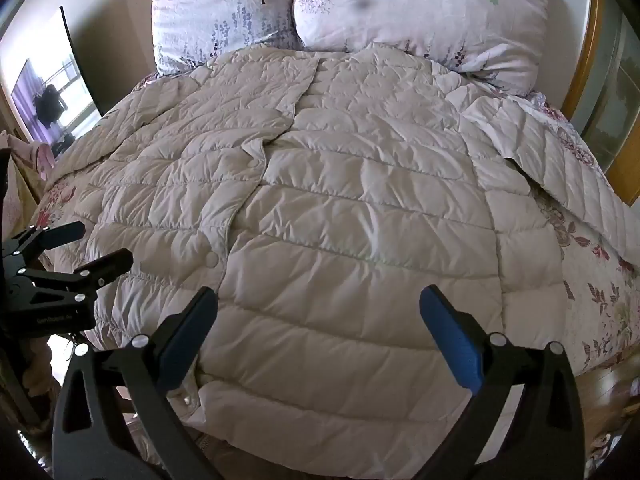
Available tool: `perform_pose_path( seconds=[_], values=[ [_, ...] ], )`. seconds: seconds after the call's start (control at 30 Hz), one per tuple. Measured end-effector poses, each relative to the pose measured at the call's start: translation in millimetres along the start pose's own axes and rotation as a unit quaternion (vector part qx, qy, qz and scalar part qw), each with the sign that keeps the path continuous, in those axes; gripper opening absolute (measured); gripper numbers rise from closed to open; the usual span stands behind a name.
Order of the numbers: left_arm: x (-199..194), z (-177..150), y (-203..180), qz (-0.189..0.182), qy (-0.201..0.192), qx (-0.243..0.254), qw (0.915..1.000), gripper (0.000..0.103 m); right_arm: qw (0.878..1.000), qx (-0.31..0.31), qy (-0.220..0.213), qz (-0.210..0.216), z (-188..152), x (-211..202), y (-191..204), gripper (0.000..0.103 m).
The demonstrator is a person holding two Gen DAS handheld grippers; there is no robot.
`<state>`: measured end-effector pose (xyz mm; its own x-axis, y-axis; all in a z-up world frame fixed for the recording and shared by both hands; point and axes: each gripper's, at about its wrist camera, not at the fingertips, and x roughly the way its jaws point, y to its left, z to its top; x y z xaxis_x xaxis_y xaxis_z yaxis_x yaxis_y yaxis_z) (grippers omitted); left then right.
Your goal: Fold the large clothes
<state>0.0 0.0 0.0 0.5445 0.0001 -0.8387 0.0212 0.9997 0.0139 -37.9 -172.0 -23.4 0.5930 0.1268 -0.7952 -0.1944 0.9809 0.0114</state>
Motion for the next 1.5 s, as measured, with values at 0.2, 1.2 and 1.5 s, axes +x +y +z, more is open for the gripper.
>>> perform_pose_path(
  seconds=[0.2,1.2,1.5],
  values=[
    [0.2,0.0,0.1,-0.003,0.002,-0.001,1.0000,0.102,1.000,0.001,0.001,0.001,-0.3,0.2,-0.4,0.101],
    [0.2,0.0,-0.1,-0.001,0.002,0.000,1.0000,0.102,1.000,0.002,0.000,0.001,-1.2,0.3,-2.9,0.101],
    [0.2,0.0,-0.1,0.000,0.002,0.000,1.0000,0.102,1.000,0.003,0.000,0.002,-1.2,0.8,-3.4,0.101]
  ],
)
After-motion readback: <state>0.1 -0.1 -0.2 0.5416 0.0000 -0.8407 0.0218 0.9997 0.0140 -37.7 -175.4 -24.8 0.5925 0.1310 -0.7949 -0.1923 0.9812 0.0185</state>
